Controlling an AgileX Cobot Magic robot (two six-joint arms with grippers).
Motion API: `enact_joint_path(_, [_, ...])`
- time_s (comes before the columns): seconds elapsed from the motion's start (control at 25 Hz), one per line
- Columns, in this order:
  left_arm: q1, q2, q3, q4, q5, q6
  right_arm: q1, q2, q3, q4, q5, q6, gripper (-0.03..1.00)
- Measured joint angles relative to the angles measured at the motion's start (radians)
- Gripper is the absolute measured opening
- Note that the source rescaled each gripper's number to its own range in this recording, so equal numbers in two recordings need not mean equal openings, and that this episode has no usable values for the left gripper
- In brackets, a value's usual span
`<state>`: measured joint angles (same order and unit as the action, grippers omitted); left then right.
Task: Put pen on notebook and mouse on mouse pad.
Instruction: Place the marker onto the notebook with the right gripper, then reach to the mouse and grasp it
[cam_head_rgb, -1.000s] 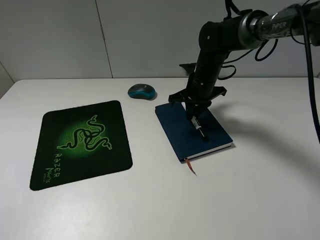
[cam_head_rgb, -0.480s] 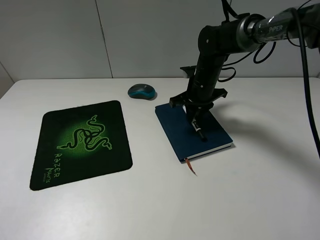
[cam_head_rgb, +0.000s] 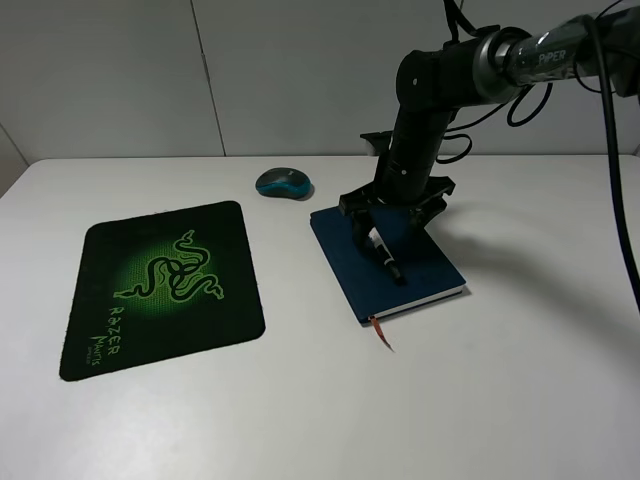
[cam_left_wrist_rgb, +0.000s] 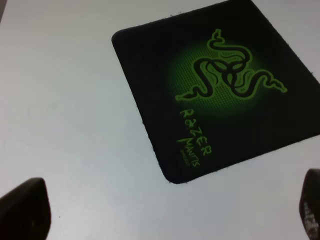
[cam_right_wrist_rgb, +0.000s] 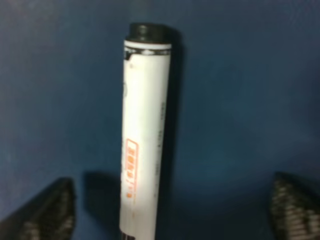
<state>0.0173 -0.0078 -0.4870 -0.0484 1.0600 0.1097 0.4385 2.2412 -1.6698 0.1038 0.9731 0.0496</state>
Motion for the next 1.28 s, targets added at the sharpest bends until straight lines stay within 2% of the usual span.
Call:
enact_joint_path(0.12, [0.000, 0.000, 0.000, 0.000, 0.000, 0.000, 0.000, 0.000, 0.000, 0.000, 0.001, 0.000, 0.99])
enact_joint_path(0.36, [0.000, 0.000, 0.000, 0.000, 0.000, 0.000, 0.000, 0.000, -0.012, -0.002, 0.023, 0.000, 1.00])
enact_joint_path(0.68, [0.000, 0.000, 0.000, 0.000, 0.000, 0.000, 0.000, -0.010, -0.177, -0.032, 0.218, 0.000, 1.00])
enact_joint_path(1.08, [0.000, 0.000, 0.000, 0.001, -0.001, 0.000, 0.000, -0.130, -0.210, -0.046, 0.238, 0.007, 1.00])
enact_joint_path(1.28, [0.000, 0.000, 0.000, 0.001, -0.001, 0.000, 0.000, -0.261, -0.131, -0.046, 0.239, 0.018, 1.00])
